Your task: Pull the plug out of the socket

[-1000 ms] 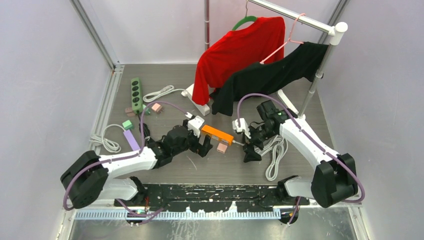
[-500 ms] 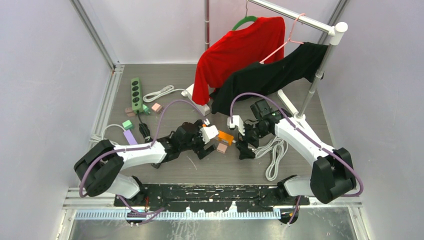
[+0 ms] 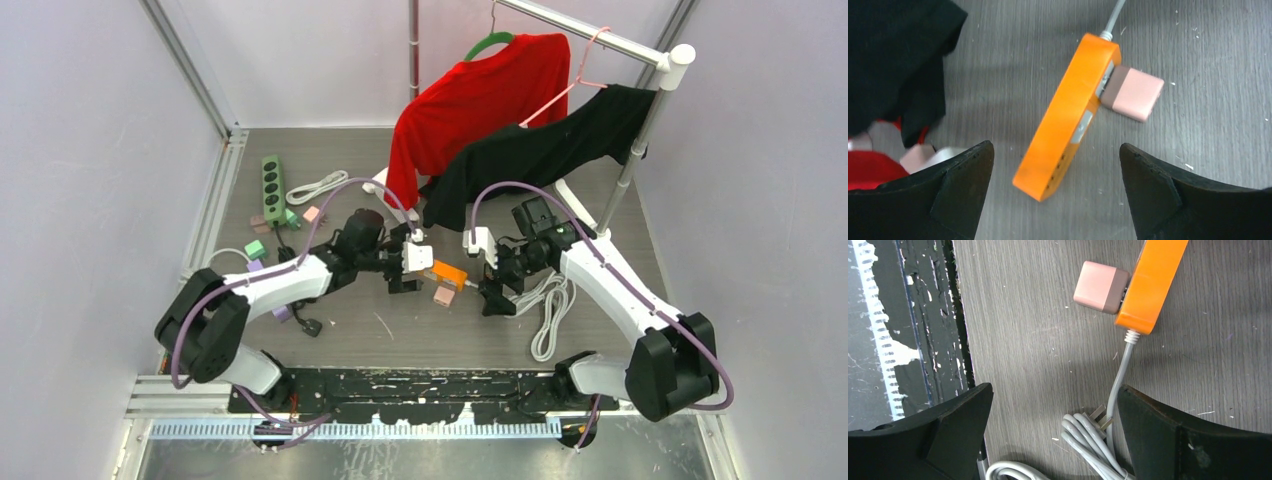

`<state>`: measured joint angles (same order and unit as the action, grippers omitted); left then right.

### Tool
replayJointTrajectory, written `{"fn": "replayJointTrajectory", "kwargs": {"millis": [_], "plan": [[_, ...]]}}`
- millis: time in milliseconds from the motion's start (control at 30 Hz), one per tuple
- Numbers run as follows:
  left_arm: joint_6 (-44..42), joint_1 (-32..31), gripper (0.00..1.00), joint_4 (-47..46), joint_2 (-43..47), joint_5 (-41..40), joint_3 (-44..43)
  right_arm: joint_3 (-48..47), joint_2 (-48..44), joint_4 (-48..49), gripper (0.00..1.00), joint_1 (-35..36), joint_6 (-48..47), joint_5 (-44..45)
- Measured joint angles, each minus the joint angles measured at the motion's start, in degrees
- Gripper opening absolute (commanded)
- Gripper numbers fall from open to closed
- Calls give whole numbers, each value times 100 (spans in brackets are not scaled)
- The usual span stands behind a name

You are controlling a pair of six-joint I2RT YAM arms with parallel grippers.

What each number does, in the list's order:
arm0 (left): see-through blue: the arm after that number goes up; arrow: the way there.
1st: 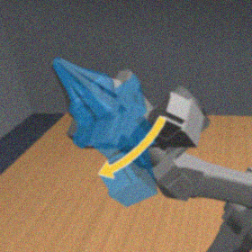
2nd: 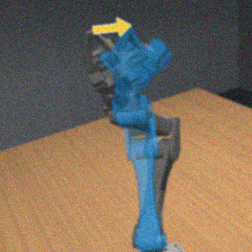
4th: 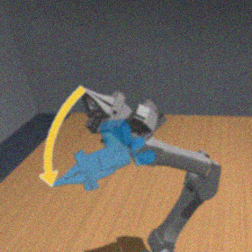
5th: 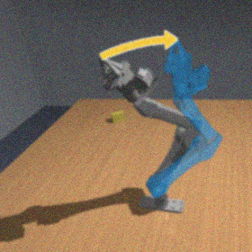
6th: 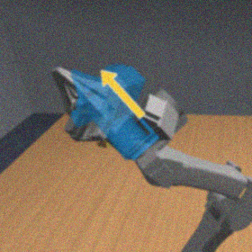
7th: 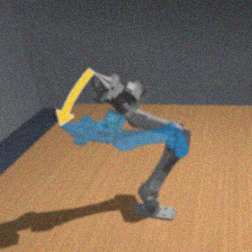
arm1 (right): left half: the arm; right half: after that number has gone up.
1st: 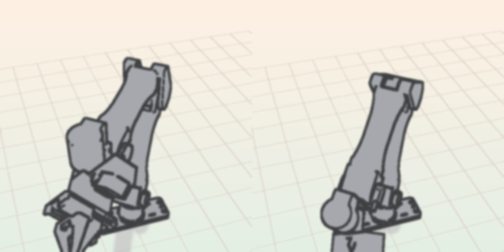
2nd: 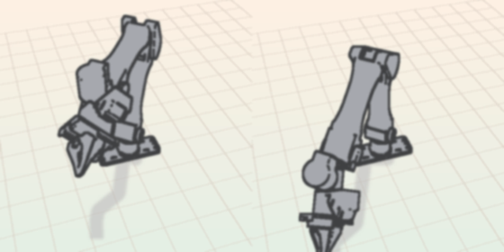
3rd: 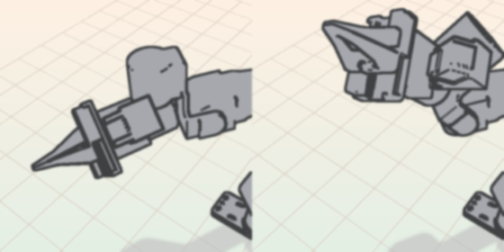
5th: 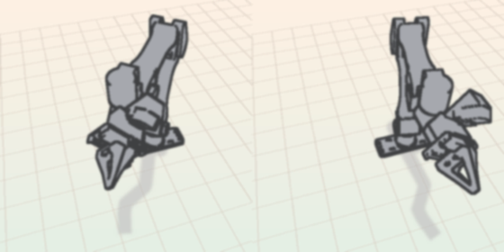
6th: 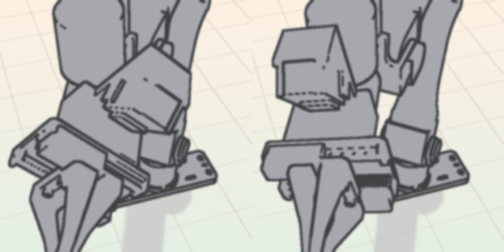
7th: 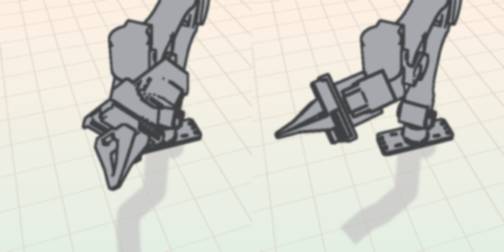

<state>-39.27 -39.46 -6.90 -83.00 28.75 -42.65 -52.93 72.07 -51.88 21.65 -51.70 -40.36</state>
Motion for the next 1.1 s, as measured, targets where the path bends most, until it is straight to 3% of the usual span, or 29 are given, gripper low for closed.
{"fn": "replayJointTrajectory", "kwargs": {"millis": [333, 500, 767, 867, 1033, 1100], "plan": [[-1115, 96, 81, 1294, -1355, 726, -1438, 0, -46, -52, 100, -52, -68, -46], [-1528, 164, 64, 1982, -1893, 831, -1989, 0, -46, -72, 100, -68, -76, -85], [-1810, 175, 49, 2645, -2295, 997, -2398, 0, -46, -101, 100, -68, -114, -116], [-1810, 175, 39, 2745, -2330, 1069, -2398, 0, -46, -120, 100, -68, -127, -133], [-1698, 184, 6, 2885, -2455, 1235, -2476, 0, -48, -181, 100, -68, -195, -186], [-1626, 199, 0, 2992, -2527, 1285, -2581, 0, -59, -210, 100, -68, -221, -203]]}}
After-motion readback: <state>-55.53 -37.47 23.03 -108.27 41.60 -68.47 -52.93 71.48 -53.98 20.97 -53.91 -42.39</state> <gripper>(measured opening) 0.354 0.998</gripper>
